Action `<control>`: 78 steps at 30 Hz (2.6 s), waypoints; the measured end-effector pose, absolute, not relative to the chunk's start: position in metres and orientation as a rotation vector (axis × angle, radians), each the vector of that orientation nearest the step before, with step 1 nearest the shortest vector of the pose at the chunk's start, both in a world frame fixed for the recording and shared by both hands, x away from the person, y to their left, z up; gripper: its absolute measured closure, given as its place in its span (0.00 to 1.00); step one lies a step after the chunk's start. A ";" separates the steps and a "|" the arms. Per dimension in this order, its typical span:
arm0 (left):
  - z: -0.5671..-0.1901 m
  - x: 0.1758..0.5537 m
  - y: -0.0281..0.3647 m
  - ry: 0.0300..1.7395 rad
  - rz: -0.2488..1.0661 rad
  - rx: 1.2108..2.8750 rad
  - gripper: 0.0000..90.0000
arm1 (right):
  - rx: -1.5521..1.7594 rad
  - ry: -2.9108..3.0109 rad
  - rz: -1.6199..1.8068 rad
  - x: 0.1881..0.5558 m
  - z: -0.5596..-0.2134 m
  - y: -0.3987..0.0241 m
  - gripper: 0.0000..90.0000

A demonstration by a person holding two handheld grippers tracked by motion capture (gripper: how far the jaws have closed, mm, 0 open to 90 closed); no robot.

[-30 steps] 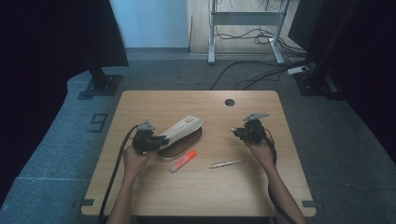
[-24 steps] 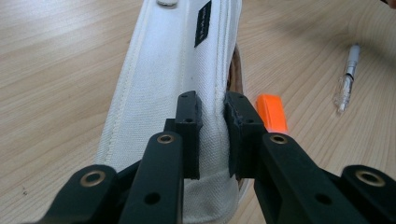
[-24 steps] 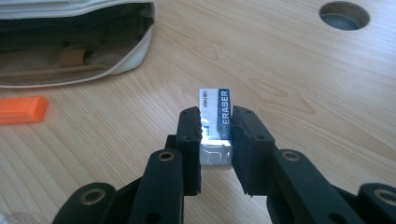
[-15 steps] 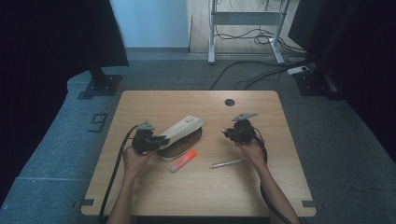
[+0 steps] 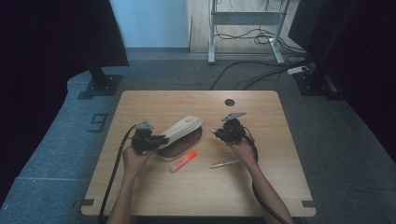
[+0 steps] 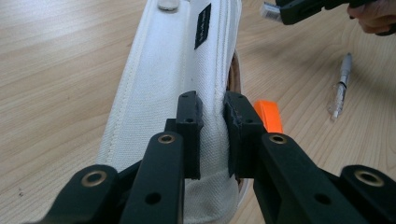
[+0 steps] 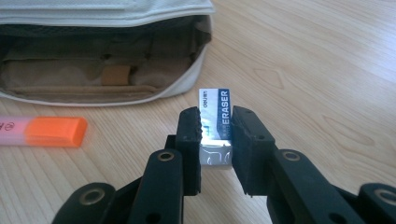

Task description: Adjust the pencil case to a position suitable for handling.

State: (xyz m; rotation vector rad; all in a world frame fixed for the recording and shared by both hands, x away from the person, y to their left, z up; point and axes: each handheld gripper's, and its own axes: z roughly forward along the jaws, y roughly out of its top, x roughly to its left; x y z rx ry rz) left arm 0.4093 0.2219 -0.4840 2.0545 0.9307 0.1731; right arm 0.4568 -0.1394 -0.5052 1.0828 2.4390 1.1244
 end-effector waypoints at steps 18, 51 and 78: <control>-0.484 0.408 0.221 0.920 0.185 2.064 0.85 | 1.031 2.483 1.123 0.464 -0.510 -0.103 0.80; -0.485 0.407 0.219 0.901 0.169 2.064 0.85 | 1.011 2.501 1.097 0.487 -0.528 -0.059 0.80; -0.484 0.407 0.220 0.901 0.162 2.052 0.85 | 0.988 2.488 1.082 0.499 -0.536 -0.048 0.70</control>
